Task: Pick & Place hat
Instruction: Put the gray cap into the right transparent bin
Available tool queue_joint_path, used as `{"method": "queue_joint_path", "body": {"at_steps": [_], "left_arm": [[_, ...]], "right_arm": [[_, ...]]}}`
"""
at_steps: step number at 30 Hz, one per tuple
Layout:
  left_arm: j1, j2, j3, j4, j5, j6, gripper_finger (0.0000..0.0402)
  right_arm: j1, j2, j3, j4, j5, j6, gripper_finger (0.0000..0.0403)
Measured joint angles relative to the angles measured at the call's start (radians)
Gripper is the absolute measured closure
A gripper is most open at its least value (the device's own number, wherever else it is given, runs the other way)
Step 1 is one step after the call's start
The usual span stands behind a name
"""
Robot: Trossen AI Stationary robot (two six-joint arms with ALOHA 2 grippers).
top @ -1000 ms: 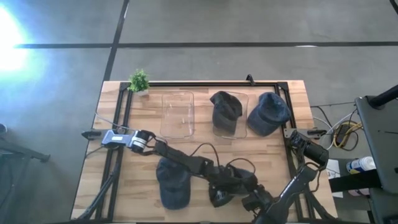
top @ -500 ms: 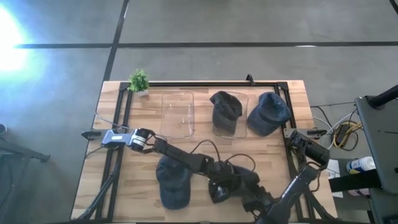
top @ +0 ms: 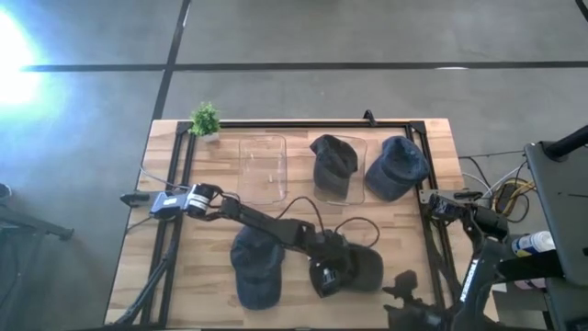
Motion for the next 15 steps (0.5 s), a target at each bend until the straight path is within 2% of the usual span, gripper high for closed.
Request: {"method": "queue_joint_path", "body": {"at_steps": [4, 8, 11, 15], "left_arm": [[0.0, -0.032, 0.0, 0.004, 0.001, 0.0, 0.0339], [-0.002, -0.059, 0.0, -0.033, 0.0, 0.006, 0.0339], [-0.002, -0.071, 0.001, -0.085, -0.052, 0.049, 0.0339], [-0.001, -0.07, 0.0, -0.2, -0.064, 0.072, 0.0339]], "right_arm": [[-0.044, -0.061, -0.025, -0.024, 0.008, 0.347, 0.0168], [-0.112, -0.128, -0.088, -0.013, 0.032, 0.546, 0.0168], [-0.167, -0.171, -0.132, 0.048, 0.033, 0.634, 0.0168], [-0.256, -0.215, -0.203, 0.319, 0.033, 0.595, 0.0168]]}}
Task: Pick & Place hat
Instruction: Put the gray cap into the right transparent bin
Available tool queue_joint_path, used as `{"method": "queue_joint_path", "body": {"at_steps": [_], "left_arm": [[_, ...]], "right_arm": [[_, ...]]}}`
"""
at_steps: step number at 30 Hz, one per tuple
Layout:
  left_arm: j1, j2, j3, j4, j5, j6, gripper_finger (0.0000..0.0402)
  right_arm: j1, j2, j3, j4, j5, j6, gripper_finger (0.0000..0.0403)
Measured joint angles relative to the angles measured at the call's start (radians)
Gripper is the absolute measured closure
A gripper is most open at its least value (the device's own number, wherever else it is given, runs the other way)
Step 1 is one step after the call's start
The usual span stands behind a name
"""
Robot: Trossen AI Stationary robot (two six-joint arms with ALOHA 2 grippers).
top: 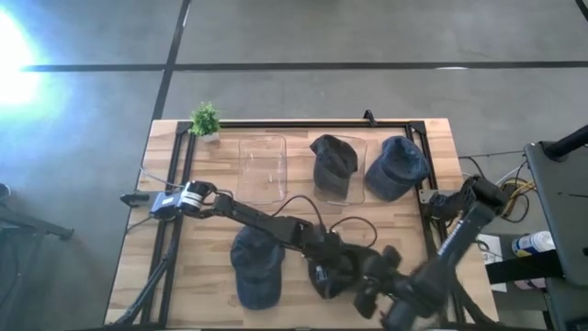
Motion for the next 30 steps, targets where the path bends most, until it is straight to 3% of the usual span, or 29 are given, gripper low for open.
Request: {"method": "queue_joint_path", "body": {"at_steps": [5, 13, 15, 21, 30], "left_arm": [[-0.001, -0.012, 0.0, -0.167, 0.0, 0.086, 0.0339], [-0.008, -0.174, -0.016, -0.27, -0.013, 0.151, 0.0339], [-0.016, -0.216, -0.046, -0.262, -0.03, 0.177, 0.0339], [-0.042, -0.292, -0.246, -0.172, 0.013, 0.154, 0.0339], [-0.092, -0.419, -0.501, 0.021, 0.007, 0.03, 0.0339]], "right_arm": [[-0.086, 0.006, -0.102, 0.307, -0.058, -0.098, 0.0169], [-0.093, -0.009, -0.223, 0.376, -0.129, -0.014, 0.0183], [-0.071, -0.013, -0.225, 0.391, -0.152, -0.137, 0.0184], [-0.025, 0.043, -0.156, 0.423, -0.277, -0.714, 0.0184], [-0.045, 0.172, -0.058, 0.285, -0.32, -0.73, 0.0184]]}}
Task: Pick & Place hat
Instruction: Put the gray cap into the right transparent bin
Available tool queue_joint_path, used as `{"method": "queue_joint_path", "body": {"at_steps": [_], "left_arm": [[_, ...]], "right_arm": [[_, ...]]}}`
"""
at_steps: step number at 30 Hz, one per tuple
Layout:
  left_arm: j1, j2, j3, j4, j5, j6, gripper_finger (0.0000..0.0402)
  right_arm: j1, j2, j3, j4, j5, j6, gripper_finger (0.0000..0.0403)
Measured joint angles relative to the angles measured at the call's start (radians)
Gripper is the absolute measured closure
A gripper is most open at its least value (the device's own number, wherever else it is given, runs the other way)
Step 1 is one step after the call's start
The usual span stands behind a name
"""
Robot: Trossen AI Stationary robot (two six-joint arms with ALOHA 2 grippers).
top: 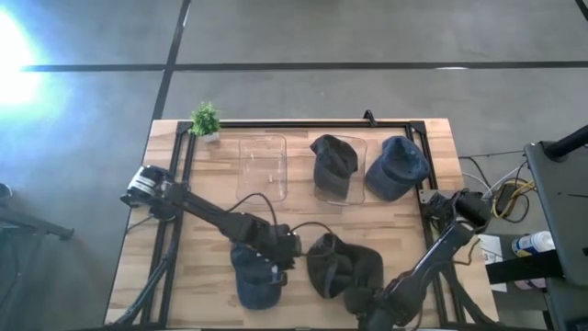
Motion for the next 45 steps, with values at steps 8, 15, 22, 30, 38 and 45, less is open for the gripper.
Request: {"method": "queue_joint_path", "body": {"at_steps": [8, 15, 22, 30, 38, 45], "left_arm": [[-0.01, -0.084, -0.128, 0.043, -0.049, -0.023, 0.0339], [-0.011, -0.104, -0.175, 0.11, -0.051, -0.026, 0.0339], [-0.013, -0.104, -0.178, 0.13, -0.051, -0.016, 0.0339], [-0.018, -0.104, -0.178, 0.131, -0.052, 0.004, 0.0339], [-0.027, -0.104, -0.178, 0.132, -0.067, 0.029, 0.0339], [-0.027, -0.103, -0.178, 0.135, -0.067, 0.029, 0.0339]], "right_arm": [[-0.01, 0.088, 0.2, -0.19, 0.032, -0.075, 0.0184], [-0.054, 0.097, 0.329, -0.254, 0.145, -0.237, 0.0184], [-0.144, 0.098, 0.289, -0.081, 0.027, -0.471, 0.0184], [-0.181, 0.098, 0.237, -0.072, -0.179, -0.506, 0.0184], [-0.17, 0.098, 0.196, -0.049, -0.182, -0.565, 0.0184], [-0.16, 0.098, 0.128, -0.005, -0.182, -0.575, 0.0184]]}}
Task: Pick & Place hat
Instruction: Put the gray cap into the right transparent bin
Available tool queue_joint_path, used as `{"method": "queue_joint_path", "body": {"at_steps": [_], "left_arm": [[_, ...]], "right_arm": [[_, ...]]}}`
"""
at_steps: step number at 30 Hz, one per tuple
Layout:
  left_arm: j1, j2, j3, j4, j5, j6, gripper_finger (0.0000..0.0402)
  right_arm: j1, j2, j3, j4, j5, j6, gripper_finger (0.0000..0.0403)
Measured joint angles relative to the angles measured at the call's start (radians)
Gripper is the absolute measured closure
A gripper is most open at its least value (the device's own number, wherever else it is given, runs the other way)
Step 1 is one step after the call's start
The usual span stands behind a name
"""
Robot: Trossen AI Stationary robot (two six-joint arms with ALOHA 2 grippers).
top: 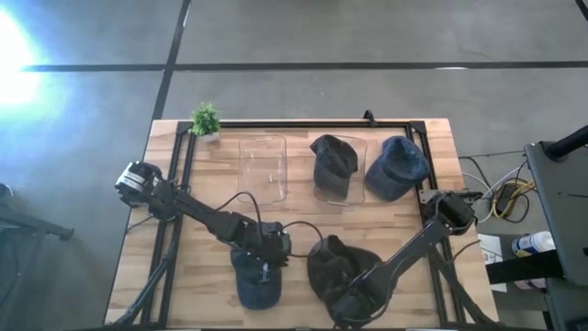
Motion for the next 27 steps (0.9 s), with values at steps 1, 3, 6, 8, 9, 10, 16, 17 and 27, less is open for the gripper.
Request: {"method": "queue_joint_path", "body": {"at_steps": [1, 3, 6, 8, 9, 10, 16, 17, 27], "left_arm": [[0.0, 0.0, 0.0, 0.0, 0.0, 0.0, 0.0339], [0.0, 0.0, 0.0, 0.0, 0.0, 0.0, 0.0339], [0.0, 0.0, 0.0, 0.0, -0.002, 0.0, 0.0339], [0.0, 0.0, 0.0, 0.0, -0.002, 0.0, 0.0339], [0.0, 0.0, 0.0, 0.0, -0.003, 0.0, 0.0339], [0.0, 0.0, 0.0, 0.0, -0.003, 0.0, 0.0339], [0.0, 0.0, 0.0, 0.0, -0.003, -0.02, 0.0339], [0.0, 0.0, 0.0, 0.0, -0.003, -0.028, 0.0339], [0.0, 0.0, 0.0, 0.0, -0.015, -0.081, 0.0339]], "right_arm": [[0.004, 0.0, -0.011, -0.001, -0.001, 0.019, 0.0184], [0.011, 0.0, -0.026, 0.001, -0.004, 0.052, 0.0184], [0.02, 0.0, -0.051, 0.004, -0.005, 0.091, 0.0184], [0.022, 0.0, -0.07, 0.006, -0.009, 0.151, 0.0184], [0.022, 0.0, -0.079, 0.007, -0.01, 0.182, 0.0186], [0.021, 0.0, -0.088, 0.007, -0.01, 0.212, 0.019], [0.02, 0.0, -0.128, 0.032, 0.004, 0.347, 0.0249], [0.021, 0.0, -0.133, 0.039, 0.004, 0.36, 0.0264], [0.021, -0.019, -0.145, 0.081, 0.004, 0.542, 0.0387]]}}
